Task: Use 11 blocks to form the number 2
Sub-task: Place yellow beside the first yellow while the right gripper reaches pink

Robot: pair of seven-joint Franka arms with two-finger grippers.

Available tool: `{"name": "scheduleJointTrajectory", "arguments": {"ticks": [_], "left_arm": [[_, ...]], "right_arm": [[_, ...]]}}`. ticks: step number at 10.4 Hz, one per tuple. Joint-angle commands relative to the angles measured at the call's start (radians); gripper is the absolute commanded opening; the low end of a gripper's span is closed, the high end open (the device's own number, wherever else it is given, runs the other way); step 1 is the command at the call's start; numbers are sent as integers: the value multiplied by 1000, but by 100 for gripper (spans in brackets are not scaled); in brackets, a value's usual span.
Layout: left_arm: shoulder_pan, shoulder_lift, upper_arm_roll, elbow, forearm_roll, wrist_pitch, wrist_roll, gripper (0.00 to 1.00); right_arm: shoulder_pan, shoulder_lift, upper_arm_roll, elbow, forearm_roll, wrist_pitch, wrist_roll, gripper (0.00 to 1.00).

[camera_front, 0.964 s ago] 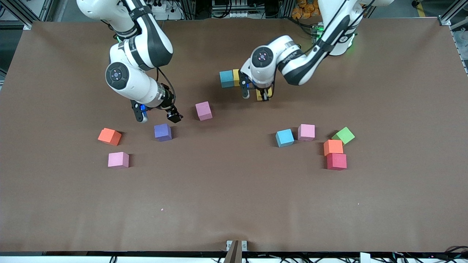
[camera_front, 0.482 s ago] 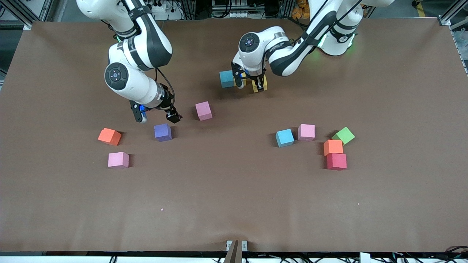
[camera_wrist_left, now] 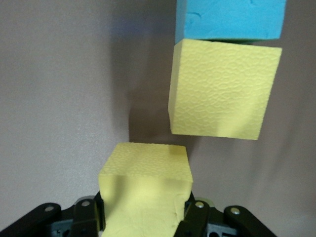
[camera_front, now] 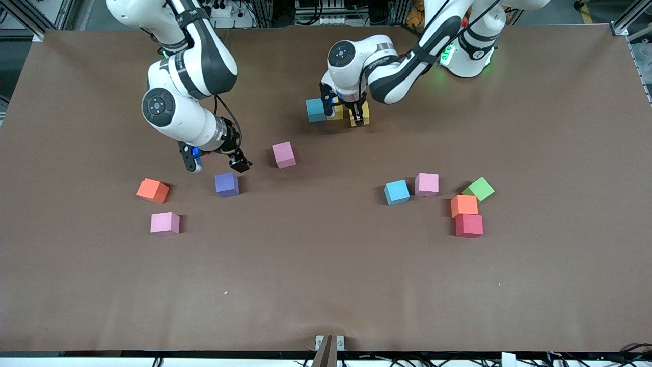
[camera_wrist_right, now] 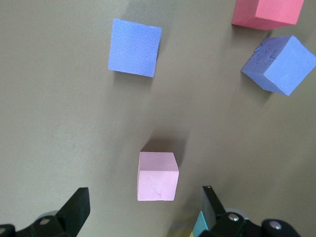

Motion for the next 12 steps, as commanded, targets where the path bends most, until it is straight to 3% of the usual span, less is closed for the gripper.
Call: {"name": "scheduleJointTrajectory", "arguments": {"ticks": [1,10,12], "left_arm": [[5,-5,-10,-38,43,68,-27,16],[-5,12,-11,-81,68,182,-60,16],[-6,14,-11,-86,68,183,-61,16]], "right_arm": [[-10,5,3,17,-13,-22,-6,100],[-16,13,3,37,-13,-22,-12,100],[-14,25,4,53,-13,-24,-89,100]]}}
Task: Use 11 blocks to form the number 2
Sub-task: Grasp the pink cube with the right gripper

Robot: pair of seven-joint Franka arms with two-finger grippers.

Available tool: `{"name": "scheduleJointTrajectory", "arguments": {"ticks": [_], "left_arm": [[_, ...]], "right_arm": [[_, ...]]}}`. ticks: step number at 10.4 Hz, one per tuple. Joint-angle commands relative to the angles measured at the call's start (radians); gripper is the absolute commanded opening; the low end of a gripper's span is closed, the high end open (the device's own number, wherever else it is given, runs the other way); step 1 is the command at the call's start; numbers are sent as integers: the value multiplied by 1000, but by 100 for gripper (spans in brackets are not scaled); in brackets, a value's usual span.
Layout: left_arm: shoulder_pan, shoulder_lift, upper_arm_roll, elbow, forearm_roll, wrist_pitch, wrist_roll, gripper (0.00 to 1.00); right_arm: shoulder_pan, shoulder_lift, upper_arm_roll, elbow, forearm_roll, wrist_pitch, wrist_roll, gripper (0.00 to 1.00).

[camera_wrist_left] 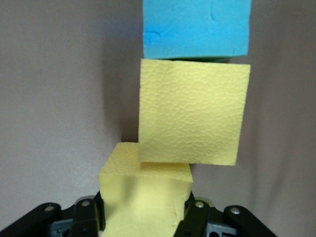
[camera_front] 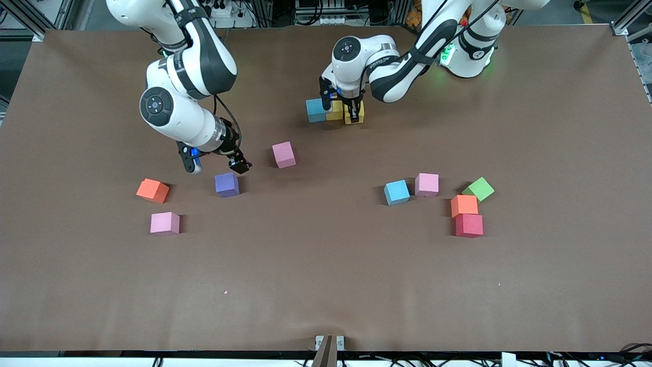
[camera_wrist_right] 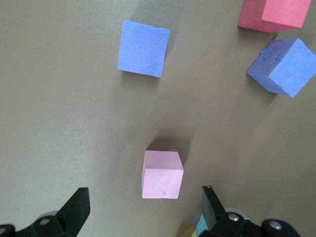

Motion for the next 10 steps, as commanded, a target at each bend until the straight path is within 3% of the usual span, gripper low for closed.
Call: {"name": "scheduleJointTrajectory", "arguments": {"ticks": [1,7,8,10], "left_arm": [[-1,4,-6,-11,38,19,-37,16],[-14,13,-6,-9,60,30,-39,16],[-20,16,-6,-9,61,30,-39,16],[-26,17,-6,-8,61,30,-39,16]], "right_arm": [[-15,20,4,27,-10,-28,-117,100],[-4,19,10,49,-10,-60,-553,100],[-1,14,12,60,-32,-138,-599,100],[11,35,13,75,-112,-133,-708,100]]}}
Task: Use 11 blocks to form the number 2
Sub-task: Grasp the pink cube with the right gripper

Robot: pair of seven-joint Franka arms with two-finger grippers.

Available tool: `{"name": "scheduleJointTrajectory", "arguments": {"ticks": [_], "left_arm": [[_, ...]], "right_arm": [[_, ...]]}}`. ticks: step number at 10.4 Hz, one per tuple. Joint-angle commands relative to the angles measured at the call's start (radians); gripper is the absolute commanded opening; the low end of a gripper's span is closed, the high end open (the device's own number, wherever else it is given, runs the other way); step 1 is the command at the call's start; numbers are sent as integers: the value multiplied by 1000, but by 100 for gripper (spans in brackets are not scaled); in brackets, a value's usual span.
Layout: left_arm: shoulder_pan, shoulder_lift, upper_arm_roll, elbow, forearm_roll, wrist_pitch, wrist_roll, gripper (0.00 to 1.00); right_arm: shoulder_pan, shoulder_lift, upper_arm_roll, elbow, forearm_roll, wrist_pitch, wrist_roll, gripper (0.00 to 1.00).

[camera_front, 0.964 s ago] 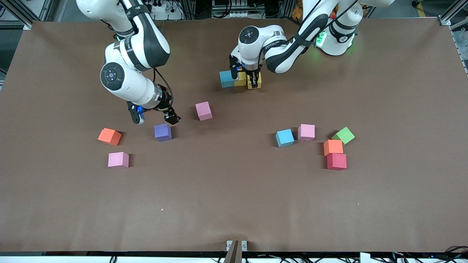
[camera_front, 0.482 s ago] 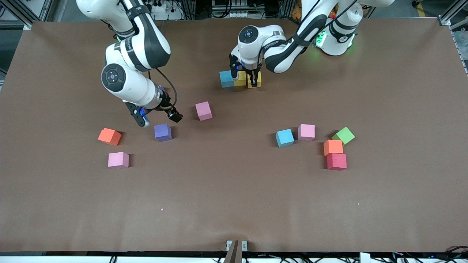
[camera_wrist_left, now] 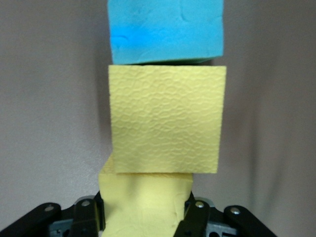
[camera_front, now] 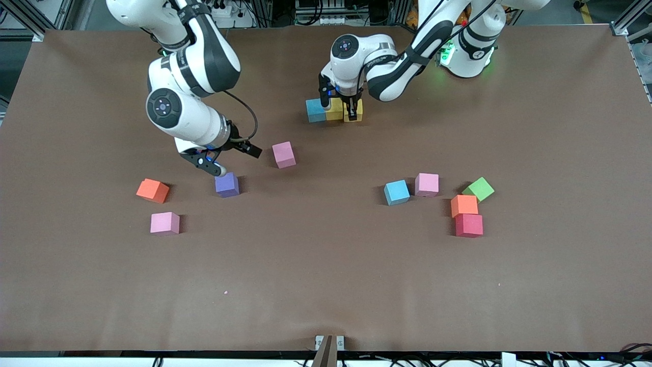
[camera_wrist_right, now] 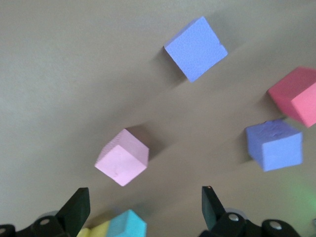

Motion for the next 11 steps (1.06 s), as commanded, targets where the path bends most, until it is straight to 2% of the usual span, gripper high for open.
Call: {"name": "scheduleJointTrajectory", "arguments": {"ticks": [1,4,5,6,7,9,11], "left_arm": [[-4,4,-6,-5,36,15,-36,16],[-4,9,-12,-5,36,15,-35,19],[-4,12,-12,-2,36,14,-33,31],[-4,12,-12,1,36,14,-33,80],[-3,7,-12,4,36,9,-33,100],[11,-10,-17,7,36,0,-33,100],[22,-49,-18,12,36,-15,-21,100]], "right_arm": [[15,41,2,30,-53,10,-136,100],[37,46,4,22,-50,44,-363,100],[41,51,4,19,-50,53,-434,100],[51,66,4,-1,-50,92,-482,100],[69,66,4,-33,-50,153,-512,100],[112,75,7,-73,-48,262,-565,100],[126,85,11,-79,-44,311,-600,100]]}}
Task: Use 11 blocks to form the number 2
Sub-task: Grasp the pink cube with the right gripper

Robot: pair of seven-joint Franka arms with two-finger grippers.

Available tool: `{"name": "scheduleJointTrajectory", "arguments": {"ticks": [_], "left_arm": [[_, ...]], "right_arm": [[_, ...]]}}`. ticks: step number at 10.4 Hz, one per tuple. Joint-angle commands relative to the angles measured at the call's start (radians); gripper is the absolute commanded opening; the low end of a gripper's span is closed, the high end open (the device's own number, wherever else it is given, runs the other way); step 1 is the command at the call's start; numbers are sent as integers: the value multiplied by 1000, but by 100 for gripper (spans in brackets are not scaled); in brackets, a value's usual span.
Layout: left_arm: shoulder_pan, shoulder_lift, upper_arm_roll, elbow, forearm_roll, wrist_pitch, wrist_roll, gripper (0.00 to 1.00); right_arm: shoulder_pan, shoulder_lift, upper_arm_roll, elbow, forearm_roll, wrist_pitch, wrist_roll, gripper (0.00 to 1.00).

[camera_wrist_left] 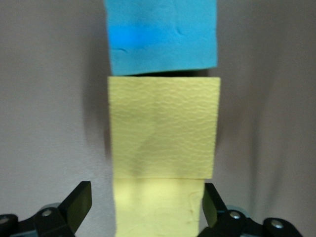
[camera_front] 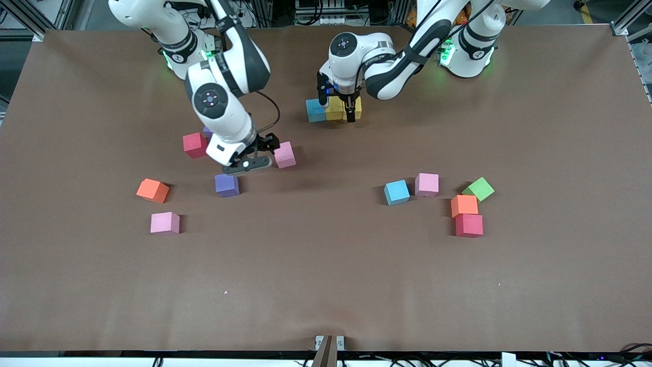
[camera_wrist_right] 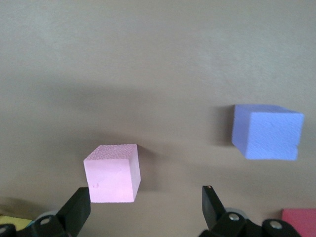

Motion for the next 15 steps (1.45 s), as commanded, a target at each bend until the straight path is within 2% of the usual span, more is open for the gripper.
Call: {"name": "scheduleJointTrajectory", "arguments": {"ticks": [1,3,4,7,10,11,13,15], "left_arm": [[24,-64,-16,12,33,-52,-13,100],[51,-105,-58,39,19,-132,-11,100],[58,-133,-67,47,7,-152,-13,100],[68,-185,-68,79,-65,-207,-11,100],[131,-191,-58,182,-88,-307,-10,100],[162,-191,-41,212,-116,-322,-10,100],[183,-193,96,289,-183,-362,-7,100],[185,-179,195,395,-225,-433,-13,100]], "right_arm": [[28,0,-5,-35,-7,73,-40,100],[34,3,3,-91,9,151,-38,100],[34,11,12,-95,45,157,-41,100],[47,29,15,-111,53,180,-41,100],[59,60,32,-116,63,202,-40,100],[59,75,44,-116,103,217,-40,100],[59,112,67,-110,141,254,-40,100],[59,134,87,-108,146,269,-38,100]]}}
